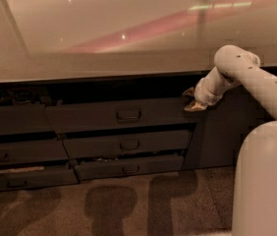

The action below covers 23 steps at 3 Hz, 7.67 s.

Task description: Open top drawer

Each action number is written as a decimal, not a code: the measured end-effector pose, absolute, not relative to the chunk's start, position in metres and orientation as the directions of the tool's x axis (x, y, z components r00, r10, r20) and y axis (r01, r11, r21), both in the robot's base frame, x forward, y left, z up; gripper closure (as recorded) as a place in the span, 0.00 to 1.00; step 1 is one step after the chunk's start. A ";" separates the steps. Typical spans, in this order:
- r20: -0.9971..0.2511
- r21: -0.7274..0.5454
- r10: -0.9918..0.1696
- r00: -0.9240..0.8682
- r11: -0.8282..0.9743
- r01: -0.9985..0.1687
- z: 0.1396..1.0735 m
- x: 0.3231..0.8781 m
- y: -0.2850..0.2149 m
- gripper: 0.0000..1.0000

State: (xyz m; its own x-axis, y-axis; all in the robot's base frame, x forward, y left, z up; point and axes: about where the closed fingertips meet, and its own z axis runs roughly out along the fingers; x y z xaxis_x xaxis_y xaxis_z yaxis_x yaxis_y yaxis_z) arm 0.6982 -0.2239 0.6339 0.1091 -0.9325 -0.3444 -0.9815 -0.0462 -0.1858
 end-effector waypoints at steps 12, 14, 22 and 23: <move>-0.280 -0.262 -0.946 0.161 -0.086 -0.961 0.656 0.662 -0.239 1.00; -0.273 -0.262 -0.948 0.164 -0.091 -0.961 0.652 0.654 -0.239 1.00; -0.281 -0.278 -0.937 0.206 -0.126 -0.952 0.659 0.632 -0.236 1.00; -0.281 -0.278 -0.937 0.206 -0.126 -0.952 0.660 0.632 -0.236 1.00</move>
Offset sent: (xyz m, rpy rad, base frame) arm -0.0644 0.0208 -0.0396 -0.0970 -0.0320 0.0949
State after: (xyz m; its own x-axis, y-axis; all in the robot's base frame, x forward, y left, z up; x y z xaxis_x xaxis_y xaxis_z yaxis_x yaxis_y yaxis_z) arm 0.6316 -0.2360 0.6603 0.2056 -0.9374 -0.2813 -0.9525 -0.1256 -0.2776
